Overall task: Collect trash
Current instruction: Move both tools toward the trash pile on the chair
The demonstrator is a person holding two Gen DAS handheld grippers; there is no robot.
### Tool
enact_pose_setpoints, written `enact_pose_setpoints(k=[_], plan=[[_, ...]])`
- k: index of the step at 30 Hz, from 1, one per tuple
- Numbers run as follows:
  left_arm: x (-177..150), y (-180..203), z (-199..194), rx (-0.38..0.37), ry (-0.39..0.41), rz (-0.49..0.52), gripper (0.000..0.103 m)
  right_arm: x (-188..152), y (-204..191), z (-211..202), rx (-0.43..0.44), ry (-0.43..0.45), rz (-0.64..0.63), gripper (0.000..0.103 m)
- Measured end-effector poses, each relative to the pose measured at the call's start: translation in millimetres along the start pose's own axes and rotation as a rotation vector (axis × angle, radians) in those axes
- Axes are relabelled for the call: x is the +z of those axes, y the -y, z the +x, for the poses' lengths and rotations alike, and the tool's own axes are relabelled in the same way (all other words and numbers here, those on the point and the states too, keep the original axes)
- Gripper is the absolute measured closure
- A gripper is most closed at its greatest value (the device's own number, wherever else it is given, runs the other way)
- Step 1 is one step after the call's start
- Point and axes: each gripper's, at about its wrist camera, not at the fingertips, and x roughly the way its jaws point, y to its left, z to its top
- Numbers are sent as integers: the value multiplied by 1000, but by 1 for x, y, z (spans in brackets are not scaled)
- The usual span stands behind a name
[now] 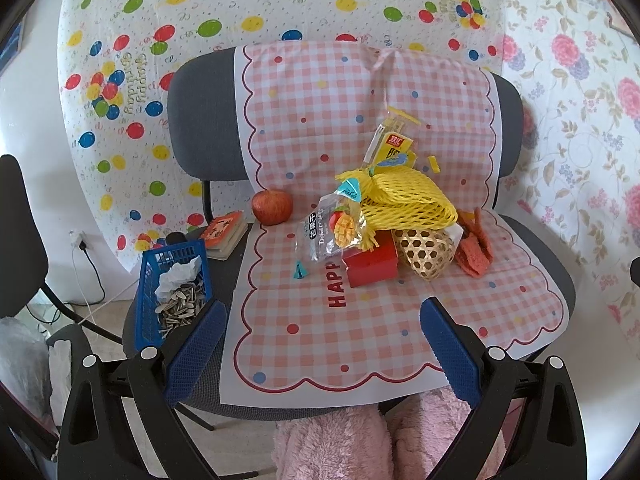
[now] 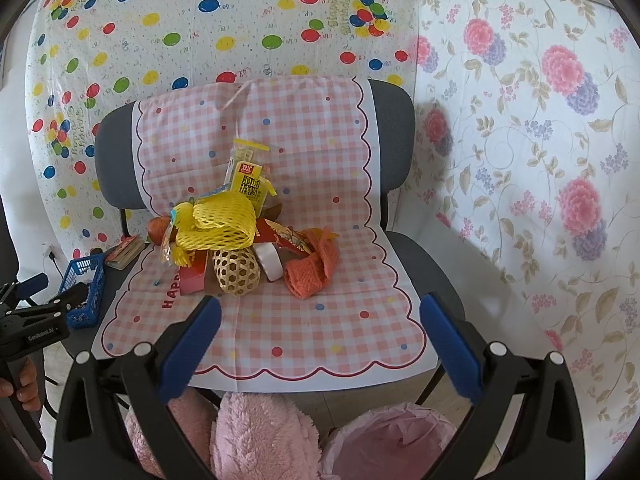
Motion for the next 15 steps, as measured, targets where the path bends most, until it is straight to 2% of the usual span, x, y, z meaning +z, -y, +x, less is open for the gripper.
enact_pose_setpoints(k=[1,2,7,15], plan=[[-1,-1,2,0,-4,-1,7,0,0,1,4,0,1,6],[-2,-3,3,1,-8,-2,7,-2,-2,6,-12,-63,-26,6],[-7,-9,25,17,-51,-15,7,-6,-5,28,33,-113,-52,6],[-1,-22,53,46,-92,-45,8,-1,-15,70,139,-86,-67,6]])
